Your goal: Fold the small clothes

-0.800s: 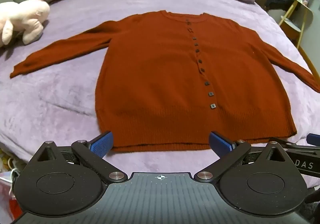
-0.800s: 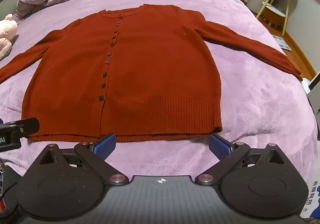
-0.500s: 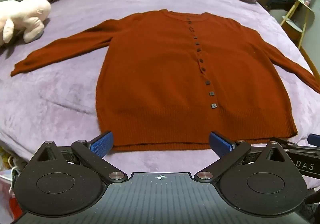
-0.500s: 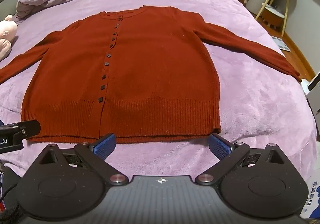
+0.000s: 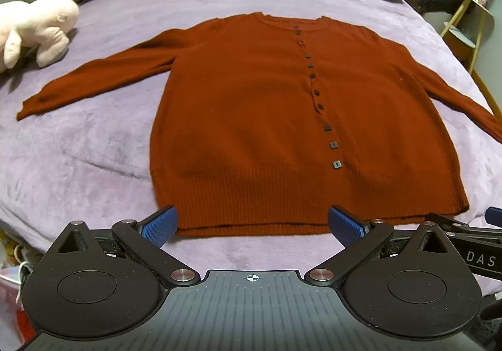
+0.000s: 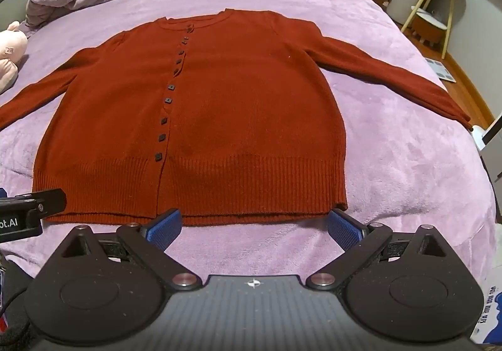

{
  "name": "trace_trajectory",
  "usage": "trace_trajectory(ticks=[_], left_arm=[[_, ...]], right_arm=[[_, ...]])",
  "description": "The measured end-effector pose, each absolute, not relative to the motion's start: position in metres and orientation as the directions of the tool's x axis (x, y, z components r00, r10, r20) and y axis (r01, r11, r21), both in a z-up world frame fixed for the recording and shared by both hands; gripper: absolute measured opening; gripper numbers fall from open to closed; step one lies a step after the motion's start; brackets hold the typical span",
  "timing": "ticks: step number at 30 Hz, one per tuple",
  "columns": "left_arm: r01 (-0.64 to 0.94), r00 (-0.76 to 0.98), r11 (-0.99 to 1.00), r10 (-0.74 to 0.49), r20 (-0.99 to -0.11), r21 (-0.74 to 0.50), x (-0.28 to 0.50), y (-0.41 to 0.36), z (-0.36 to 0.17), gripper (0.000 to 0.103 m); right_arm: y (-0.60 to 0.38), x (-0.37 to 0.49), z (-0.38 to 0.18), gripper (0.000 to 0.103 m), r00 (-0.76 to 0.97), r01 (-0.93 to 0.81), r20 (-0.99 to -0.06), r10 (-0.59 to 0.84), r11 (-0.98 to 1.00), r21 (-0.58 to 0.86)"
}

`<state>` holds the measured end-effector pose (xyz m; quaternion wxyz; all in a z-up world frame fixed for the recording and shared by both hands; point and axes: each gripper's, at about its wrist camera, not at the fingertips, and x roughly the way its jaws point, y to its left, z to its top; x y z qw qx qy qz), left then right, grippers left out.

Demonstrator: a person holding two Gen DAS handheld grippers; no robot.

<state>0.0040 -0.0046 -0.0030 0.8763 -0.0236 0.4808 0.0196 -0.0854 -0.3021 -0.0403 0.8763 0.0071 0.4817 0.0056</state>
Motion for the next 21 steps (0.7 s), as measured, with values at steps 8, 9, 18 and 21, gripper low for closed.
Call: trace_trajectory(ticks=[8,9,18,21], left_arm=[[-0.058,0.531,0.998,0.016,-0.847,-0.018,0.0054,-0.0057,-0.0043,0.103],[-0.058,0.532,0.998,0.016,-0.847,-0.017,0.0053,-0.0059,-0.0041,0.103],[-0.06,0.529,0.998,0.019,-0.849,-0.015,0.0074,-0.0066,-0.0029,0.103],[-0.062,0.528,0.998,0.018,-0.849,-0.017,0.0087,-0.0061,-0.0027,0.103]], right_arm=[[-0.3019,-0.0865,-0.0401,0.099,0.541,-0.001,-0.841,0.014,1.0,0.016],[-0.3019,-0.0864,-0.04,0.099,0.541,-0.001,-0.841,0.014,1.0,0.016],[-0.3015,-0.0867,-0.0397,0.099,0.543,-0.001,-0.84,0.013,1.0,0.015],[-0.301,-0.0864,-0.0396,0.099,0.544,-0.001,-0.839,0.012,1.0,0.013]])
